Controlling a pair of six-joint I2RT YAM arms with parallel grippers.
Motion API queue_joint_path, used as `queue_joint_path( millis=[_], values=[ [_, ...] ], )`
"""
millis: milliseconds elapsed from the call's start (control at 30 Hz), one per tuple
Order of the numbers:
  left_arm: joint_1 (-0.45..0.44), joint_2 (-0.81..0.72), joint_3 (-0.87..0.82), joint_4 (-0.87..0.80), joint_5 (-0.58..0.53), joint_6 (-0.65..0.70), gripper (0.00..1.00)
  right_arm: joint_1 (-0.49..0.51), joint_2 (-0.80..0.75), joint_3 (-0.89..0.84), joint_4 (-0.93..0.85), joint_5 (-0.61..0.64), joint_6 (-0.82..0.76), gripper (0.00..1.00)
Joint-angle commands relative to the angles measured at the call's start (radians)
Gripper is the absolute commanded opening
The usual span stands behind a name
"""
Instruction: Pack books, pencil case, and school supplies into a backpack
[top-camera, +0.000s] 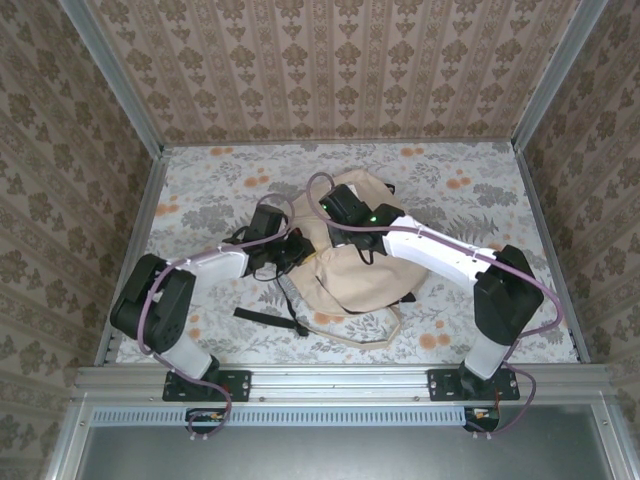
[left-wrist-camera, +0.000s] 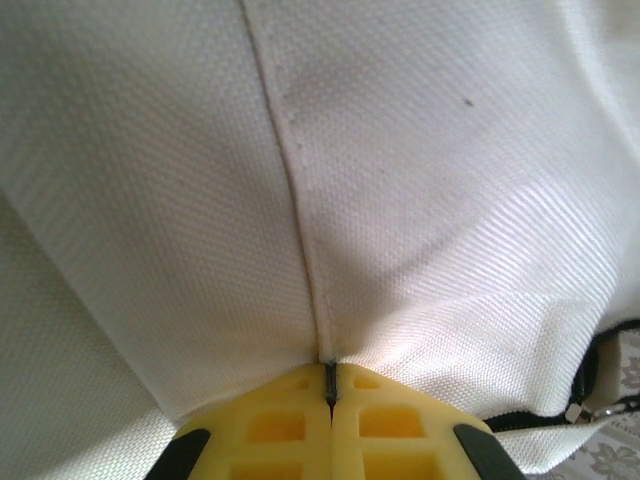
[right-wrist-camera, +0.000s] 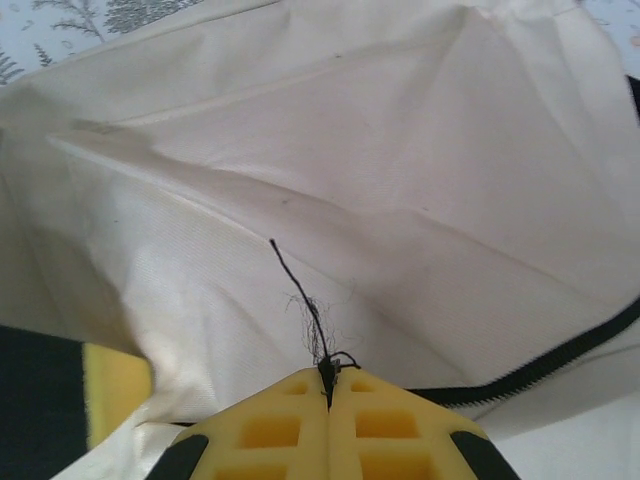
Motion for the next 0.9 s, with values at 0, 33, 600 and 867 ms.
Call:
queue_joint_path(
  millis=[0, 33, 600, 867],
  values=[
    [0.004, -0.062, 0.025, -0.099, -0.067, 0.07, 0.0, -0.024, -0.057, -0.006, -0.005, 0.153, 0.034, 0.0],
    [0.007, -0.065, 0.022, -0.11, -0.072, 0.071, 0.0, -0.028, -0.059, -0.008, -0.025, 0.175, 0.04, 0.0],
    [0.039, -0.09, 0.025, -0.164, -0.097, 0.1, 0.0, -0.183, -0.022, 0.0, -0.043, 0.179, 0.054, 0.0],
    [-0.024, -0.099, 0.113, -0.181, -0.058, 0.184, 0.1, -0.188, -0.079, -0.036, 0.031, 0.001, -0.017, 0.0]
  ],
)
